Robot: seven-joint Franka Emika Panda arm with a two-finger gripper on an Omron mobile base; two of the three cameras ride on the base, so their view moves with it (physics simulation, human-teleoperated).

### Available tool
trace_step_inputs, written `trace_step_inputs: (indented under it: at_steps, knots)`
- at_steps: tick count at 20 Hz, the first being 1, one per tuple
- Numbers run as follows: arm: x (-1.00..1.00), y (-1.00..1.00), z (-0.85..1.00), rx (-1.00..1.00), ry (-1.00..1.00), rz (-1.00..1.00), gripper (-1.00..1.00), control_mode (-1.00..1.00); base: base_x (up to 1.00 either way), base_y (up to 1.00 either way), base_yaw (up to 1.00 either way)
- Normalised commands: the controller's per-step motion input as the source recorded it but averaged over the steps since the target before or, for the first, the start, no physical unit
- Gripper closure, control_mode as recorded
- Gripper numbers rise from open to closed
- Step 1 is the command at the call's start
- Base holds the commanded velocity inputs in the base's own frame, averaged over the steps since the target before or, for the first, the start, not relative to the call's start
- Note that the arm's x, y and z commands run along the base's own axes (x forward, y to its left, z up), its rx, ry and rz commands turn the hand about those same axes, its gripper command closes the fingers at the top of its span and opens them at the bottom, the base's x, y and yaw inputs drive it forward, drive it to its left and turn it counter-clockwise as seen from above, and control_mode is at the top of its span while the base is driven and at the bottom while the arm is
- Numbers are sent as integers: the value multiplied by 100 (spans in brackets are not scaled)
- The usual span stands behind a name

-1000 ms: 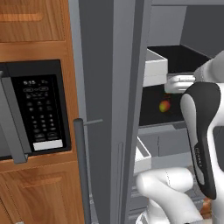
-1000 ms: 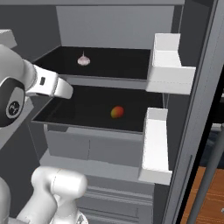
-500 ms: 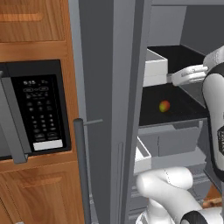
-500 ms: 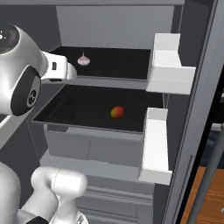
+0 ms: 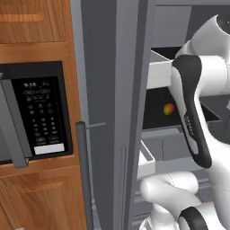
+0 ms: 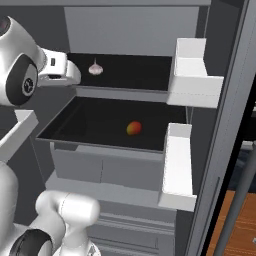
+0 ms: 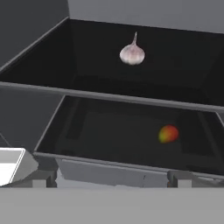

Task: Retrieve the bottle and the shaker from the cabinet and place them next to the mixing bowl on the counter. Then add garlic from the fridge to the mixing bowl.

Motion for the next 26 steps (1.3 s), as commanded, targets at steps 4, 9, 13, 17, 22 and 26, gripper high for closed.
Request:
trace_step_inputs:
  at_steps: [4,9,13,17,22,26]
  knots:
    - [62,3,-1,-1,16,-8,-100,-100,0,0,0]
    - [40,-22,0,1,12,-1,-100,-100,0,0,0]
    - [27,-27,0,4,6,0,-100,-100,0,0,0]
    - [32,-28,0,3,7,0,-100,-100,0,0,0]
    - [37,0,-14,0,2,0,-100,-100,0,0,0]
    - [43,11,-17,0,0,0,-100,-100,0,0,0]
